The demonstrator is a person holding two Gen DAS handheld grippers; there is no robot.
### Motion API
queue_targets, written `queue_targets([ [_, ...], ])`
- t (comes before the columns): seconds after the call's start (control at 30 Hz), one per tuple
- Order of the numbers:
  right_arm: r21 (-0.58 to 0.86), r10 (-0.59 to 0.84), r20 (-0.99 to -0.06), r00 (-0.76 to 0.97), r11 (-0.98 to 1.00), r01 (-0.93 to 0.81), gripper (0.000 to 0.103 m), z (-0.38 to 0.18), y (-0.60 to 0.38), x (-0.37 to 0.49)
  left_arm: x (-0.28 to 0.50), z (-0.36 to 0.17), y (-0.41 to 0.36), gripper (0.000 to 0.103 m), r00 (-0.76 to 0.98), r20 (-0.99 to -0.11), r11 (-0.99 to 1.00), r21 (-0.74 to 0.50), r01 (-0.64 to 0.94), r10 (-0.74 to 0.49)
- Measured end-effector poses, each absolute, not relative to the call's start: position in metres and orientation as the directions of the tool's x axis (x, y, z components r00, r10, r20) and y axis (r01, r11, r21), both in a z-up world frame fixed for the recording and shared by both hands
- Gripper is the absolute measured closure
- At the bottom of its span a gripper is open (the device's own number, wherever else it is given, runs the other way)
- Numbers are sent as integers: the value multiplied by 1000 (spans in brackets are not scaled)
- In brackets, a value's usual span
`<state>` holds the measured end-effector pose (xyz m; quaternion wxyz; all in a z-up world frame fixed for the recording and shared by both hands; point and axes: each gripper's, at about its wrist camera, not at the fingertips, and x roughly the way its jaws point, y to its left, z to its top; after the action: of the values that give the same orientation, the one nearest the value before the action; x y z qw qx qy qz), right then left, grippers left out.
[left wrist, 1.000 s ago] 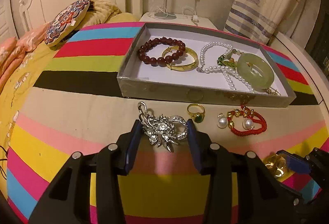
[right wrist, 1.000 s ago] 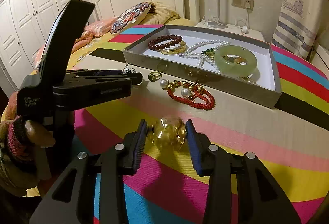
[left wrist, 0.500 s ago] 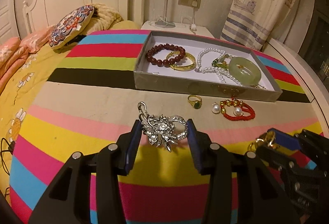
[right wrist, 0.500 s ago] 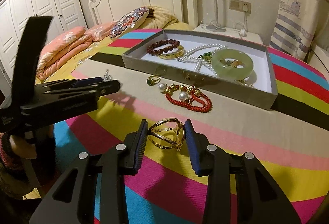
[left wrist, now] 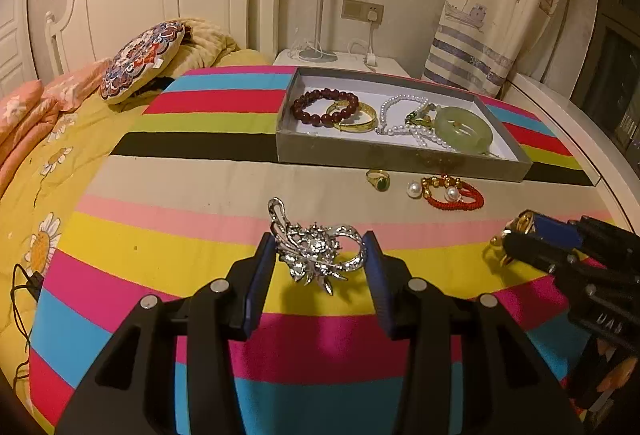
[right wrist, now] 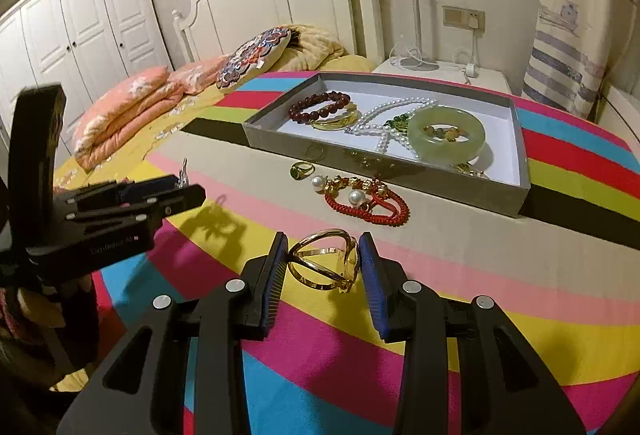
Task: Organize jewelry
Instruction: 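Carry the silver brooch and gold hoops into the gray box and open both tools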
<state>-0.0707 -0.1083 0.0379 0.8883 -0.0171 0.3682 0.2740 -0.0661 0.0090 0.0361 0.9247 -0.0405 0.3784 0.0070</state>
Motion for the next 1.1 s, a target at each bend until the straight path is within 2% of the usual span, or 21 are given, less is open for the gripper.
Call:
queue_targets([
  [0.5, 161, 460, -662, 592, 859, -487, 66, 52, -112, -59, -63, 49, 5, 59, 734, -677, 999, -47, 18, -45],
  [0.8, 98, 423, -655, 626, 869, -485, 66, 68, -105, -28, -29, 67, -5, 59, 749, -659, 997, -10, 76, -64],
  [1.1, 59, 402, -659, 636, 870, -490, 66, 76, -85, 23, 28, 77, -8, 59, 739, -667, 995, -46, 89, -97],
])
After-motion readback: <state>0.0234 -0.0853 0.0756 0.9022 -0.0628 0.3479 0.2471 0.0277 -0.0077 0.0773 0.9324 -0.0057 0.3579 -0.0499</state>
